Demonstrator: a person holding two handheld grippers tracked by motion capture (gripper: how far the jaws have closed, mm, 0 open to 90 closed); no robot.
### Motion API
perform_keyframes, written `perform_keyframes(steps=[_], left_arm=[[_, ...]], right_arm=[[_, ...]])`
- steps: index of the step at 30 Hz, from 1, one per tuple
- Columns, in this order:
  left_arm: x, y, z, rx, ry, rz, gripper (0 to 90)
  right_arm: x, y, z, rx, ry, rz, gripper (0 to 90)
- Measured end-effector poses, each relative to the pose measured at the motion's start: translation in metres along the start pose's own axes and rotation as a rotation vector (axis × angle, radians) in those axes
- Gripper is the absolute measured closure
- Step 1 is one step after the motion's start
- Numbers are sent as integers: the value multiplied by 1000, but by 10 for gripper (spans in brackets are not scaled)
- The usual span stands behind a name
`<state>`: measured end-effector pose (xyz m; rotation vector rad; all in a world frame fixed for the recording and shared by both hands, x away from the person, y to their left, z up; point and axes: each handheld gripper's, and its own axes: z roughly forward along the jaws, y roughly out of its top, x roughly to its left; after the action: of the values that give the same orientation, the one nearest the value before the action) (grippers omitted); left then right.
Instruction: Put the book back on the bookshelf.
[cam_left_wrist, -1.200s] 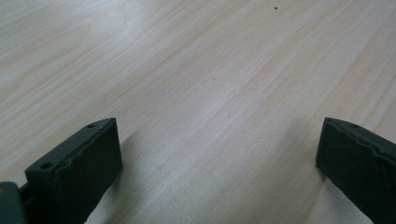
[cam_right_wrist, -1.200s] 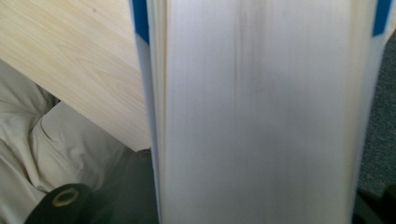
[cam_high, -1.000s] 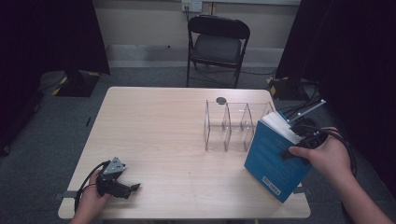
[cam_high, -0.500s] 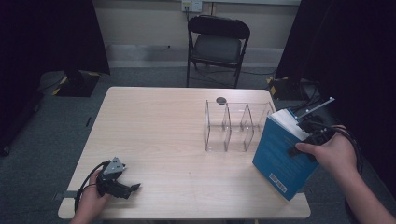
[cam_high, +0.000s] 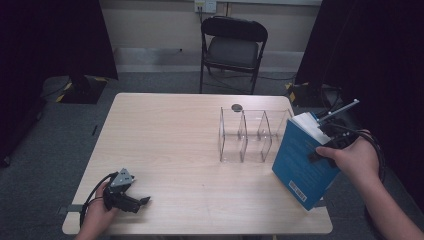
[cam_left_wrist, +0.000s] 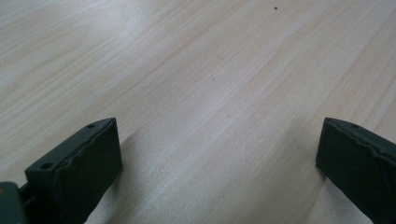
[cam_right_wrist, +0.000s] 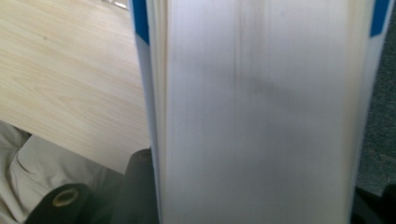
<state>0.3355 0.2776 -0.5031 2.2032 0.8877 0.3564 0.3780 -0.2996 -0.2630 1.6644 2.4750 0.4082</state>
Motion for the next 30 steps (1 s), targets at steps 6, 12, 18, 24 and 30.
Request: perform_keyframes(steps=[6,12,18,24,30], left_arm=[[0,0,0,0,0,0,0],[0,0,0,0,0,0,0],[-1,0,0,-6,1,-7,0],[-1,0,0,-6,1,-8,0],[-1,0,0,-6,1,-7,0]], right_arm=[[2,10,2,-5,-6,10,617],[1,18,6,-8,-16,27,617],[0,24,9,-4,-18,33,617],[-1,28,12,-11,-24,51,617],[-3,32,14,-14,-24,67,617]])
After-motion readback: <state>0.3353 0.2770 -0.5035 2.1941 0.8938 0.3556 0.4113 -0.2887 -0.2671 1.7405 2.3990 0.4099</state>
